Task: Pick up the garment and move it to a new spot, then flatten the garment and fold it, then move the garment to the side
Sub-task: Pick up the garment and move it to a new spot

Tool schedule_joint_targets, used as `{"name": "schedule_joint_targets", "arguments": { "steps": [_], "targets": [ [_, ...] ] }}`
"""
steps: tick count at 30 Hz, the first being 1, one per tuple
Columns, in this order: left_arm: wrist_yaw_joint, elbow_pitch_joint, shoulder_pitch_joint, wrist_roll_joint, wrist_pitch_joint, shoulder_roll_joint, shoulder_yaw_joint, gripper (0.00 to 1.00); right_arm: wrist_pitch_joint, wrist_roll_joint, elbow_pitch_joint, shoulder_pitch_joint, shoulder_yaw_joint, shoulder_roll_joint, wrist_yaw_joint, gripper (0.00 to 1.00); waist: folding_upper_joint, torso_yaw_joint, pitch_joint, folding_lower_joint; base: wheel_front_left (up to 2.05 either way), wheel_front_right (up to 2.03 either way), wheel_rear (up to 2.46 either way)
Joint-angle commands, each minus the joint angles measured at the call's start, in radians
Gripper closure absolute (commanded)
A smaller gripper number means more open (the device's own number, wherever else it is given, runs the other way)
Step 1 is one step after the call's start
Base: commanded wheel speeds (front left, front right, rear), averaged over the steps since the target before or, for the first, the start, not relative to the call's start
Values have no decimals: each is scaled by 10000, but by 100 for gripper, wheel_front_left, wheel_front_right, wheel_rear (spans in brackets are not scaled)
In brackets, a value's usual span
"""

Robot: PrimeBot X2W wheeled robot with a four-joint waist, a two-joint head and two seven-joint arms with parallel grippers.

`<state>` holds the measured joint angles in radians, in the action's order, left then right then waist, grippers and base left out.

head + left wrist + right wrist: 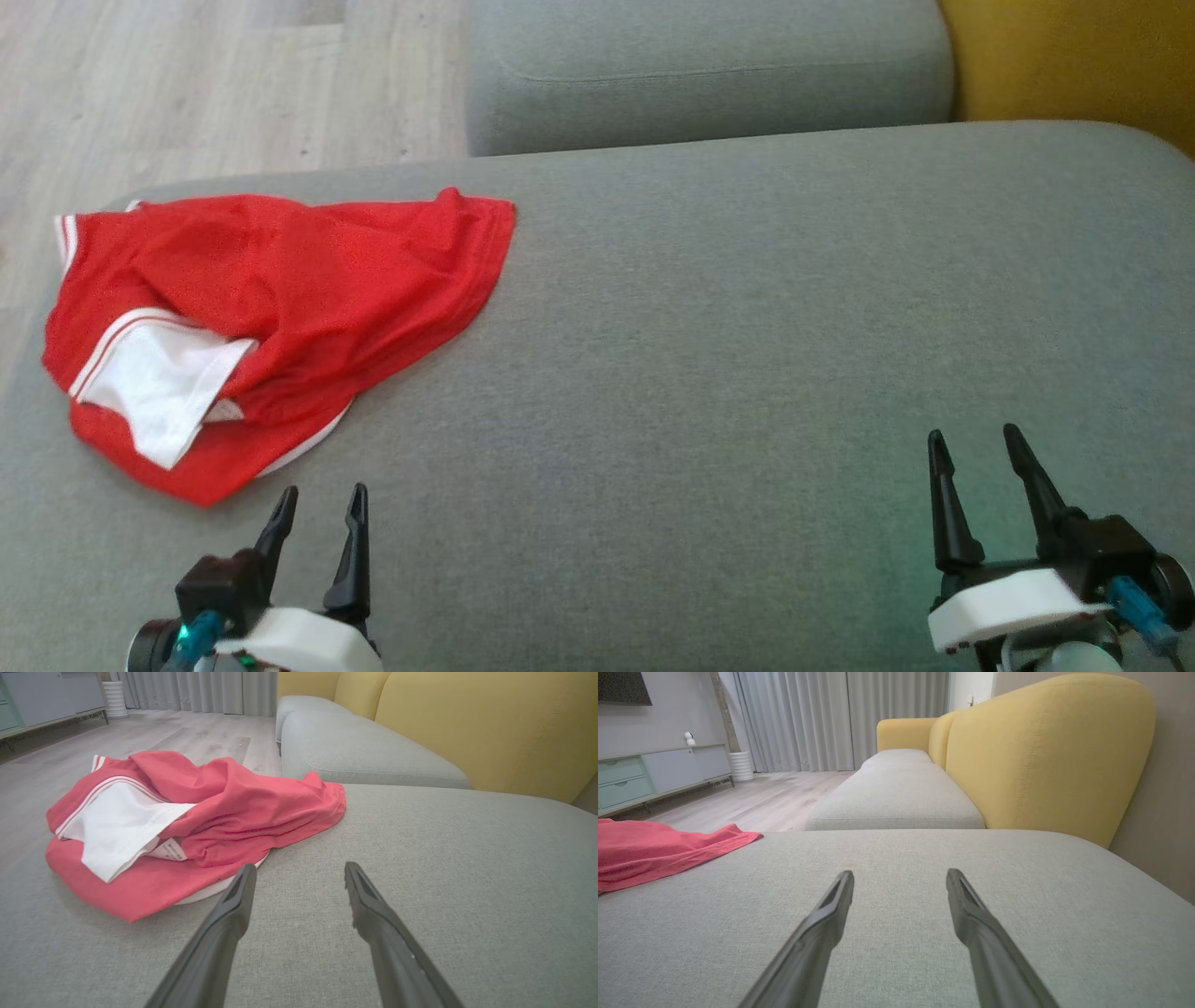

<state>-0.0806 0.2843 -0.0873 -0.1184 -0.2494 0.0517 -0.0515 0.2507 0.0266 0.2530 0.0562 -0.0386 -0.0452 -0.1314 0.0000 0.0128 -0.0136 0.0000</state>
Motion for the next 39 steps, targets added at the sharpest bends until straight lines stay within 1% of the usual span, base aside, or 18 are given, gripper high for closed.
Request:
{"name": "schedule_joint_targets", "arguments": {
  "steps": [1, 5, 10, 13, 17, 21, 23, 26, 29, 34, 39],
  "targets": [
    [-38, -300, 490, -29, -124, -2, 341, 0, 111, 77, -292, -217, 214, -51, 7, 0, 0, 174, 6, 0, 0, 0, 0],
    [-28, -286, 545, -60, -124, -8, 292, 0, 111, 125, -292, -115, 190, -51, 7, 0, 0, 827, -6, 0, 0, 0, 0],
    [-15, -250, 442, -125, -124, -11, 317, 0, 111, 174, -303, -97, 311, -51, 7, 0, 0, 1939, -26, 0, 0, 0, 0],
    [13, -254, 272, -189, -124, -12, 407, 0, 111, 200, -271, -187, 499, -51, 7, 0, 0, 2477, -22, 0, 0, 0, 0],
    [11, -313, 101, -252, -124, -13, 513, 0, 111, 228, -218, -372, 777, -51, 7, 0, 0, 2856, 26, 0, 0, 0, 0],
    [-49, -361, 165, -325, -124, -13, 551, 0, 111, 244, -180, -509, 939, -51, 7, 0, 0, 2910, 129, 0, 0, 0, 0],
    [-108, -418, 418, -441, -124, -13, 536, 0, 111, 217, -205, -618, 1009, -51, 7, 0, 0, 2882, 354, 0, 0, 0, 0],
    [-210, -398, 1174, -795, -124, -13, 422, 0, 111, 93, -230, -793, 1066, -51, 7, 0, 0, 2802, 820, 0, 0, 0, 0],
    [-269, -143, 2305, -1375, -8, -14, 369, 0, 111, -64, -264, -1084, 1156, -92, 7, 0, 0, 2629, 1481, 0, 0, 0, 0],
    [-282, 380, 4710, -2427, 1171, 50, 725, 0, 111, -148, -442, -1855, 1418, -319, 7, 0, 0, 2179, 2831, 0, 0, 0, 0],
    [-80, 1231, 6921, -2678, 2349, 620, 1008, 0, 111, -166, -557, -2707, 1858, -517, 7, 0, 0, 1722, 4037, 0, 0, 0, 0]
  ]
}}
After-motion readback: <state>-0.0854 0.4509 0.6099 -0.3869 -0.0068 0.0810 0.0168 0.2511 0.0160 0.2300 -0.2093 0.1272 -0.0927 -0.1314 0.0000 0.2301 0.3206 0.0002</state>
